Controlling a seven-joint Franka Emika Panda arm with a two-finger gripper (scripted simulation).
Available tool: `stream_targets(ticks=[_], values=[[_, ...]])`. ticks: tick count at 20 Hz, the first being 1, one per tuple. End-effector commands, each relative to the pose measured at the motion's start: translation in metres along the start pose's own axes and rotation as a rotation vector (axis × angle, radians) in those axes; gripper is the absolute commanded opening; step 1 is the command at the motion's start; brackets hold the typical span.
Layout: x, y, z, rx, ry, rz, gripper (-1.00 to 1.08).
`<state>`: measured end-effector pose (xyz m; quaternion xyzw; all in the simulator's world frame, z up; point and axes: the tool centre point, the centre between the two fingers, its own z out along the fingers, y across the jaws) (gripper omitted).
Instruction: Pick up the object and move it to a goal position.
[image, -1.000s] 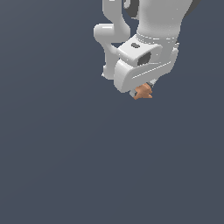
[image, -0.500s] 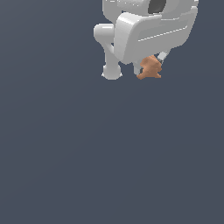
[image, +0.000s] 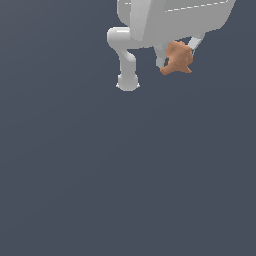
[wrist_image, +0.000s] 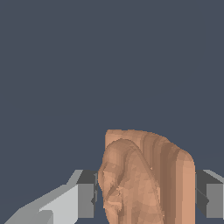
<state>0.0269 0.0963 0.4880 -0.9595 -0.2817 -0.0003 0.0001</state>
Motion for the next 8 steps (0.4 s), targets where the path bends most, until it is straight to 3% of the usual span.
stream_targets(ticks=[1, 8], values=[[0.0007, 0.0006, -0.0055, 0.0, -0.001, 0.0, -1.0], [0.0016, 0.0012, -0.0111, 0.0, -0.001, 0.0, -1.0]])
